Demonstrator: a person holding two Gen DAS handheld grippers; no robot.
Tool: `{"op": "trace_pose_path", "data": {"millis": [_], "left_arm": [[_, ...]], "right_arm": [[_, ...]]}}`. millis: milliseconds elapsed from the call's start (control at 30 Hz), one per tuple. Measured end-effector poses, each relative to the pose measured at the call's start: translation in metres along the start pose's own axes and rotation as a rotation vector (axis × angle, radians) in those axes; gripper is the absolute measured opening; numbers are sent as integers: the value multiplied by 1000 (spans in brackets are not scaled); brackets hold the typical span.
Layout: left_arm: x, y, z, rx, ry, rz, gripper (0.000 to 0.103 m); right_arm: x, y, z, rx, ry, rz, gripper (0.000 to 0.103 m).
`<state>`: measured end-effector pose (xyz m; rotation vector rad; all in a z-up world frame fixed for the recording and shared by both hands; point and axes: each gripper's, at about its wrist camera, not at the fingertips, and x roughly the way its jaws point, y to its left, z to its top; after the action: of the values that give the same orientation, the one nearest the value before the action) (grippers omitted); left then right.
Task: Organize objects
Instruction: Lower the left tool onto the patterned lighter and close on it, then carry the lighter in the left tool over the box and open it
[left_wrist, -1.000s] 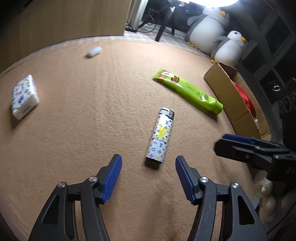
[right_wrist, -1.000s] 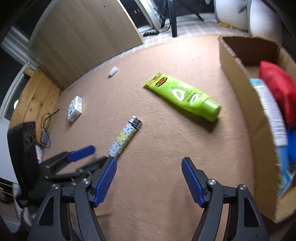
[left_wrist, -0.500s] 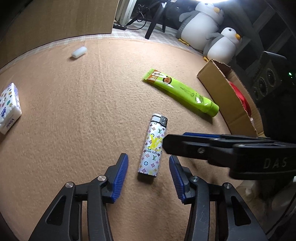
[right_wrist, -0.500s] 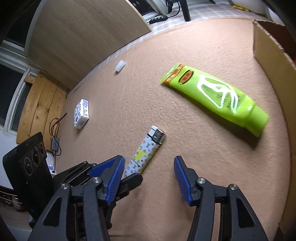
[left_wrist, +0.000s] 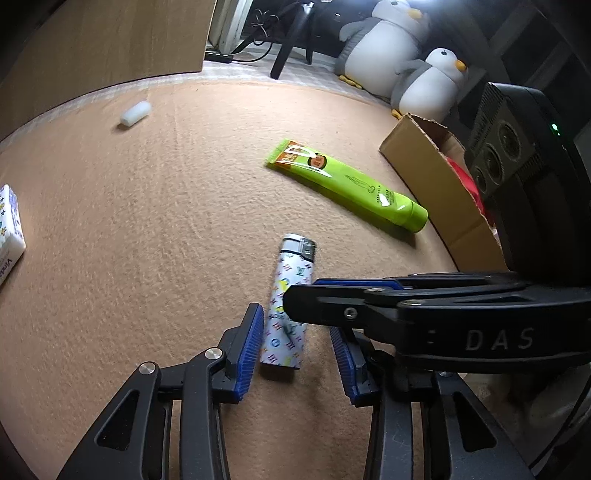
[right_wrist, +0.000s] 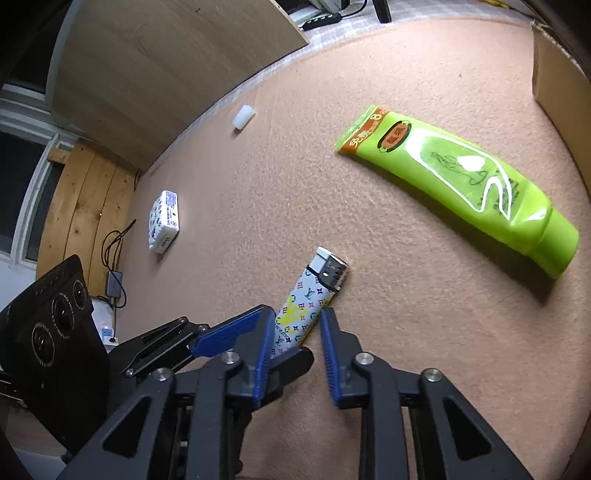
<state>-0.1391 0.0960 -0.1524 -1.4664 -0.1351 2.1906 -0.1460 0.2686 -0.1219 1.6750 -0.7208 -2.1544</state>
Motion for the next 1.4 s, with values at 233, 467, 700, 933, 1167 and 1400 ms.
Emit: {"op": "trace_pose_path", "data": {"millis": [233,467,700,933,1167,1400], "left_arm": [[-1,1,-1,-11,-7,15,27],[0,-2,0,-21,-7,14,26],[-3,-10,3,-28,-19,2,26],[-2,-29,8,-3,-28,1,25],[-4,-57,19,47,-50,-3,25],[-4,-102,38,115,-75,-27,25]], "right_arm": [[2,2,0,-13,-3,-5,17],[-3,2,-1,-24,-13,-17,17],[-16,0,-2,-18,-46,-2,12],[-32,-7,-3,-17,-80,-12,10],[-56,-15,-5,-25,-128,-29,9],[-95,-33,-7,-4,-197,-36,8]]}}
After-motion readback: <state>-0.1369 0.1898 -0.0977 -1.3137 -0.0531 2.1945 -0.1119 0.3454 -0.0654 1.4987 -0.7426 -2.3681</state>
